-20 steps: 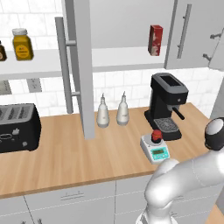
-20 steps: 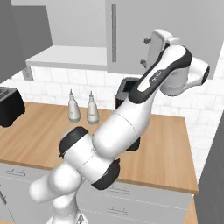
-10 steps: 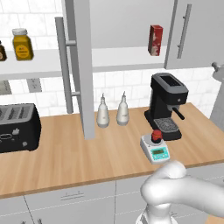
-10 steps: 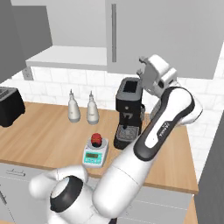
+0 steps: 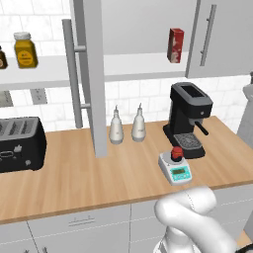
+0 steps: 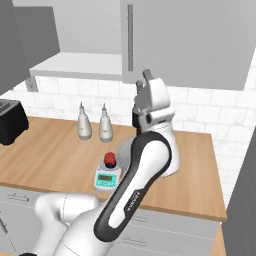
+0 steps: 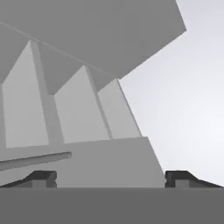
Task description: Pick the jam and place it on the digital scale for weighing, and close the cabinet.
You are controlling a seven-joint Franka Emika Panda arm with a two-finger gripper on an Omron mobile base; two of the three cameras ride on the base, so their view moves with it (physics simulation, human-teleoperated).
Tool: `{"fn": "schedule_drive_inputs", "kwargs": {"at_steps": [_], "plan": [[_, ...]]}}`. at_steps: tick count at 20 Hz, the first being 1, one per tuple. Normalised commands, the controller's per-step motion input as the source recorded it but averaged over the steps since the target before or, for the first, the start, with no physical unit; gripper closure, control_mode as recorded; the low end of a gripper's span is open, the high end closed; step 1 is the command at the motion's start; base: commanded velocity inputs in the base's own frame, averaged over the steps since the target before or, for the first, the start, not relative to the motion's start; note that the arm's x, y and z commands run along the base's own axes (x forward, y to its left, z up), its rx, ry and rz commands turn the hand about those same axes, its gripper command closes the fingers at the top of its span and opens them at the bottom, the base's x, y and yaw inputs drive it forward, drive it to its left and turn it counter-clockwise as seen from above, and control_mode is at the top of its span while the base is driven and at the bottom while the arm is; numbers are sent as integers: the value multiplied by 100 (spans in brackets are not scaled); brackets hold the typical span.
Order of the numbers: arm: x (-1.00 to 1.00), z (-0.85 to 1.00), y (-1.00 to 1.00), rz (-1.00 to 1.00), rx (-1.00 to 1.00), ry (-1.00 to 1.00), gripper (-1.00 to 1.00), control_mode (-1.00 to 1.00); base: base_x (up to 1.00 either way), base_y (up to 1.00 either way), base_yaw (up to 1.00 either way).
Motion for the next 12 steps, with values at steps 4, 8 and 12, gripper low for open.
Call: {"fn": "schedule_drive_inputs", "kwargs": {"at_steps": [4, 8, 12], "plan": [[-98, 37, 4, 0, 22, 3, -100, -100, 0, 0, 0], [-94, 21, 78, 1, 22, 4, -100, -100, 0, 0, 0], [-71, 1, 87, 8, 16, 0, -100, -100, 0, 0, 0]]}}
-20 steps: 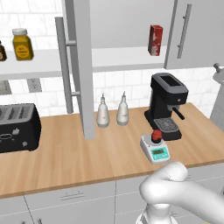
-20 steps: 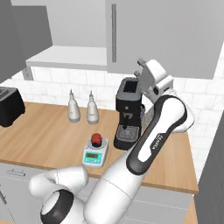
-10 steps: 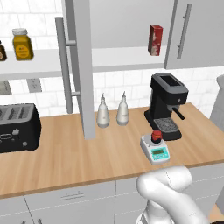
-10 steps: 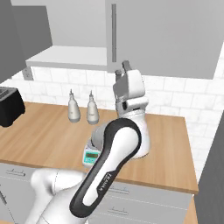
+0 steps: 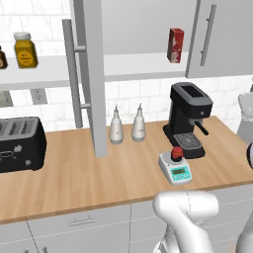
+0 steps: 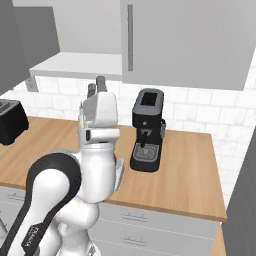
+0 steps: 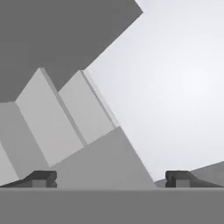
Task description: Pick the jam and place it on the digital scale for weighing, and close the cabinet.
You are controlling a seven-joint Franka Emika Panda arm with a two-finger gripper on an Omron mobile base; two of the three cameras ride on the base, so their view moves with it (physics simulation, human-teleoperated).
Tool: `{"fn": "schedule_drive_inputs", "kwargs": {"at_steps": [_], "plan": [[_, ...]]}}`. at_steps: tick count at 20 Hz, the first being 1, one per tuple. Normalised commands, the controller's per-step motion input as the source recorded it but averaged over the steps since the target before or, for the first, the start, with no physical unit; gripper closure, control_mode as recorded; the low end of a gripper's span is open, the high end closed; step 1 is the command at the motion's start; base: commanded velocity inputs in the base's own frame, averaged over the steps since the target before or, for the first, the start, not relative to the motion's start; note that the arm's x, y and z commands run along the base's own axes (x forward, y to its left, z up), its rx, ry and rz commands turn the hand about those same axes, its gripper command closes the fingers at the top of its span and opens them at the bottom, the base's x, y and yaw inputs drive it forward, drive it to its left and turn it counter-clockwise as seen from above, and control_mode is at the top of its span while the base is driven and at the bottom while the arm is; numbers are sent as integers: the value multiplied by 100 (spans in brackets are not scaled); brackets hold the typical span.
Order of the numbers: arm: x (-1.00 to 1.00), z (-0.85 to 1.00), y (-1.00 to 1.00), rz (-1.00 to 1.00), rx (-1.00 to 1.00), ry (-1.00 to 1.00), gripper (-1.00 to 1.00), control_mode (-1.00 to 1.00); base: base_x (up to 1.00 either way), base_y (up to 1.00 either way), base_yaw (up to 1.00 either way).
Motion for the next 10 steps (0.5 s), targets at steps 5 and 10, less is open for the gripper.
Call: {"fn": "schedule_drive_inputs", "kwargs": {"at_steps": [5, 10], "plan": [[-46, 3, 100, 6, 0, 3, -100, -100, 0, 0, 0], [-80, 76, 83, 7, -30, 7, -100, -100, 0, 0, 0]]}}
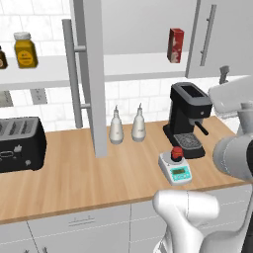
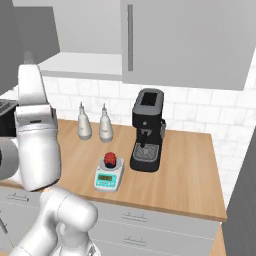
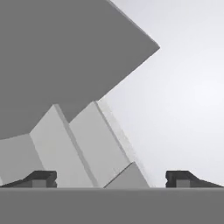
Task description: Pick the jam and place it on the digital scale for weighing, and close the cabinet.
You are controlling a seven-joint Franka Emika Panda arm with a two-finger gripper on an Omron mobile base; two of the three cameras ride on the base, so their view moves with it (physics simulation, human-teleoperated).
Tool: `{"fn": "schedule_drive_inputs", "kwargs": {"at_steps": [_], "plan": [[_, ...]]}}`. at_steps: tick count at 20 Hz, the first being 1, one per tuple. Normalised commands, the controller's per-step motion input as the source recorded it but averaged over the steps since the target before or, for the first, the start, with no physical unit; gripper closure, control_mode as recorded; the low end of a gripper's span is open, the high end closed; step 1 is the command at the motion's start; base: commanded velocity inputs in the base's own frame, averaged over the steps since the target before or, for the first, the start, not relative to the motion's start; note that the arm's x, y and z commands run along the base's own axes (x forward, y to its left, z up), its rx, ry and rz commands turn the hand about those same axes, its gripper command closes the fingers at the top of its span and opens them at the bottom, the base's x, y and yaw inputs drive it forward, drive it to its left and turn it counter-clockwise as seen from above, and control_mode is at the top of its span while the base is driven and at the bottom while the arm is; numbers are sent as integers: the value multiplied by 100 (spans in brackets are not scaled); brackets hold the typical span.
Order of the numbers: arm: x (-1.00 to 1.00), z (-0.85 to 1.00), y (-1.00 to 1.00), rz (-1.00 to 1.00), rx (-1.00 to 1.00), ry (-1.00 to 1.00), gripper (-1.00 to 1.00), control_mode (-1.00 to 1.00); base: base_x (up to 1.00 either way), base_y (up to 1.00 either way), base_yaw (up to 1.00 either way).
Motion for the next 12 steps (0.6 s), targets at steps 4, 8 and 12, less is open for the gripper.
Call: {"fn": "schedule_drive_inputs", "kwargs": {"at_steps": [4, 8, 12], "plan": [[-99, 56, 77, 12, -40, 13, -100, -100, 0, 0, 0], [-98, 17, 89, 7, -37, 5, -100, -100, 0, 0, 0], [-87, -1, 100, -6, -5, -1, -100, -100, 0, 0, 0]]}}
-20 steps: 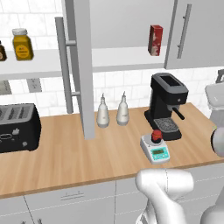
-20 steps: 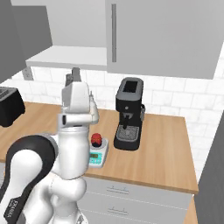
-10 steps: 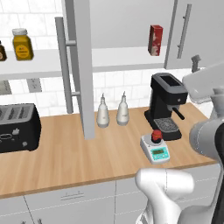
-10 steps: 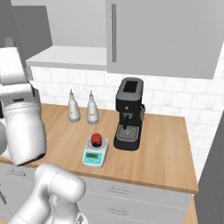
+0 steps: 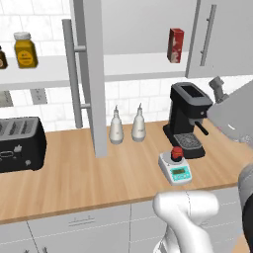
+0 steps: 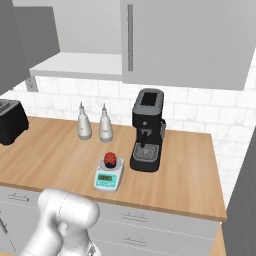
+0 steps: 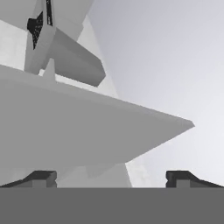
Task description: Pick the jam and place it on the digital scale for weighing, and close the cabinet.
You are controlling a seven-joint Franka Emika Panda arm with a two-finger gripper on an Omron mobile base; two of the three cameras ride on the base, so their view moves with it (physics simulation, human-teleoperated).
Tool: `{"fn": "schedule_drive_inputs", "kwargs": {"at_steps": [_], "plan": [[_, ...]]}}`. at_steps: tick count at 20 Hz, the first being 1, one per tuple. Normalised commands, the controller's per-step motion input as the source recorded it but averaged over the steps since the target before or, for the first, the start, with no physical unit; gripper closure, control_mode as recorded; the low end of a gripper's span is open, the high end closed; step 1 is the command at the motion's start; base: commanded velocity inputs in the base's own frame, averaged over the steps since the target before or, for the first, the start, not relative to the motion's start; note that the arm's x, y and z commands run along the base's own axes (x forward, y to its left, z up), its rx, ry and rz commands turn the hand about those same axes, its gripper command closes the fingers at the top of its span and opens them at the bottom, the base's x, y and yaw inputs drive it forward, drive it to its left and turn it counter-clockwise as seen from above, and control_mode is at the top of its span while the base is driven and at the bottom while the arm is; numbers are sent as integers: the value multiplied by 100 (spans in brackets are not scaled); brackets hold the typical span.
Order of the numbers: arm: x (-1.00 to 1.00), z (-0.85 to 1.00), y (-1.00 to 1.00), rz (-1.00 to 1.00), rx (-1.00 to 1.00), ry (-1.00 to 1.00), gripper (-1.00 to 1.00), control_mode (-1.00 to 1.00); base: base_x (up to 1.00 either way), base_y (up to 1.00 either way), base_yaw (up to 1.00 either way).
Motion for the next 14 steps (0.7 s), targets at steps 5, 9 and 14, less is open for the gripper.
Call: {"fn": "schedule_drive_inputs", "kwargs": {"at_steps": [5, 9, 14], "plan": [[-77, -18, 100, -14, -5, 0, -100, -100, 0, 0, 0], [-63, -34, 100, -17, 0, -2, -100, -100, 0, 0, 0], [-71, -11, 100, -18, 1, -13, -100, -100, 0, 0, 0]]}}
